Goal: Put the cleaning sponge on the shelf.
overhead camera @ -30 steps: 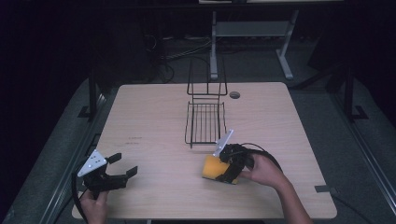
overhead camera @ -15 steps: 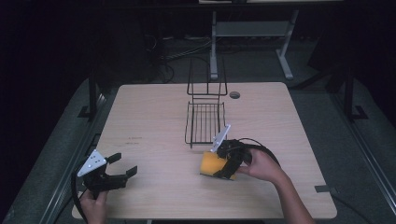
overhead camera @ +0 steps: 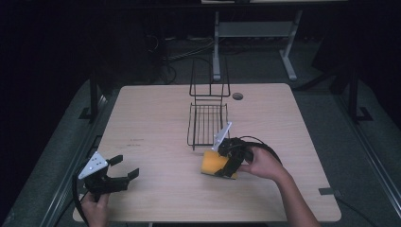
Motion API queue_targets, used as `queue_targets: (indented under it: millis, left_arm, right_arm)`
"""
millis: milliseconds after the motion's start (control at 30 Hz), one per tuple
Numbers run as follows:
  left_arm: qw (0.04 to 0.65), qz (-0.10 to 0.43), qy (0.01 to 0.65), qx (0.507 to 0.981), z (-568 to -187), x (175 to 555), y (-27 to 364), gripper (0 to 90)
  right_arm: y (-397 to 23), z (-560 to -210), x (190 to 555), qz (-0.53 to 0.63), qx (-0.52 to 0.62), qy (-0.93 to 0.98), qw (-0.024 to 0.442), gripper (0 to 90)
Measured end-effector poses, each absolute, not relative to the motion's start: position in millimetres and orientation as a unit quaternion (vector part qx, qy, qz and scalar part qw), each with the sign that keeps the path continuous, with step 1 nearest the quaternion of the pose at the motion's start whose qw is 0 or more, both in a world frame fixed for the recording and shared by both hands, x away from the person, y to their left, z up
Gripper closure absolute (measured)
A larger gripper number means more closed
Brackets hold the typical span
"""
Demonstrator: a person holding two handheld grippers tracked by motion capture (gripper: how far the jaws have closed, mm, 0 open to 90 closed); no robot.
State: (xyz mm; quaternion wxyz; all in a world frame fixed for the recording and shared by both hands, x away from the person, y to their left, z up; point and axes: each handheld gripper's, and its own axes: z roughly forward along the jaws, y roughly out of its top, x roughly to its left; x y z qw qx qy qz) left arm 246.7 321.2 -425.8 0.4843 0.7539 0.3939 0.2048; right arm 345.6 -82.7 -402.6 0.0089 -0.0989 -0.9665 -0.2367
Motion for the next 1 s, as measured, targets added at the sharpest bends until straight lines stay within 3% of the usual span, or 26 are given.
queue_targets:
  millis: [1000]
  left_arm:
    - [0.485, 0.207, 0.396, 0.752, -425.5, 246.8, 324.7, 13.5]
  right_arm:
    - [-73.2, -400.1, 368.0, -0.243, -0.103, -0.964, 0.017, 22.1]
